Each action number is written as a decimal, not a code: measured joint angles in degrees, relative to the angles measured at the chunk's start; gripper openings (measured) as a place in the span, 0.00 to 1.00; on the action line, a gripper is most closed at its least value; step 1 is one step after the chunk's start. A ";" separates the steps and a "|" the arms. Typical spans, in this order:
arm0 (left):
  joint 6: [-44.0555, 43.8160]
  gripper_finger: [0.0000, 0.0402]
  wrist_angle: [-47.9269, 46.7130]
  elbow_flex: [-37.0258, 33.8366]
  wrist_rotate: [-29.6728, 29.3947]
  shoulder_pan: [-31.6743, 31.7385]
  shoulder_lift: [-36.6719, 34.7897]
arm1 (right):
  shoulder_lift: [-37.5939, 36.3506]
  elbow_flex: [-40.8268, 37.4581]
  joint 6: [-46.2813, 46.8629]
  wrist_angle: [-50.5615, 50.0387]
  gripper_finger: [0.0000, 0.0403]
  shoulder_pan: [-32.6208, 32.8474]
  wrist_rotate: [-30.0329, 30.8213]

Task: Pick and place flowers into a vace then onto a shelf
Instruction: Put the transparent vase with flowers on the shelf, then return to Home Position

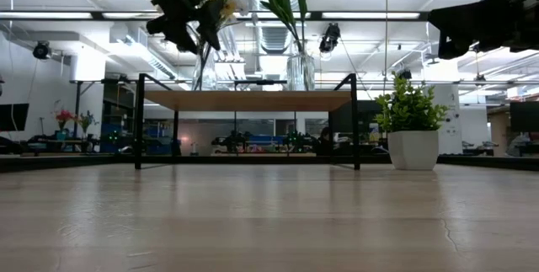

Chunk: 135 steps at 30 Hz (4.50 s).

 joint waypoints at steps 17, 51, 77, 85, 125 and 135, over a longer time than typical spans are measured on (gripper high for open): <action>1.65 0.72 -8.69 -0.76 3.36 -1.69 -9.96 | 0.00 0.00 0.24 -0.02 0.03 0.01 0.01; 22.09 0.32 49.88 -51.51 23.22 -31.91 -36.10 | 0.02 0.00 -0.20 -0.04 0.03 0.00 0.04; 22.99 0.19 45.70 -66.82 23.09 -31.93 -68.16 | -0.46 0.00 4.29 -2.66 0.03 0.01 0.02; 23.08 0.19 40.72 -66.79 22.96 -31.93 -71.13 | -0.50 0.00 6.09 -8.28 0.03 0.00 0.04; 19.91 0.19 38.92 -66.79 22.83 -31.93 -69.09 | -0.37 0.00 3.32 -9.10 0.03 0.00 0.04; 19.91 0.19 38.91 -66.79 22.83 -31.93 -69.09 | -0.37 0.00 3.41 -9.09 0.03 0.00 0.04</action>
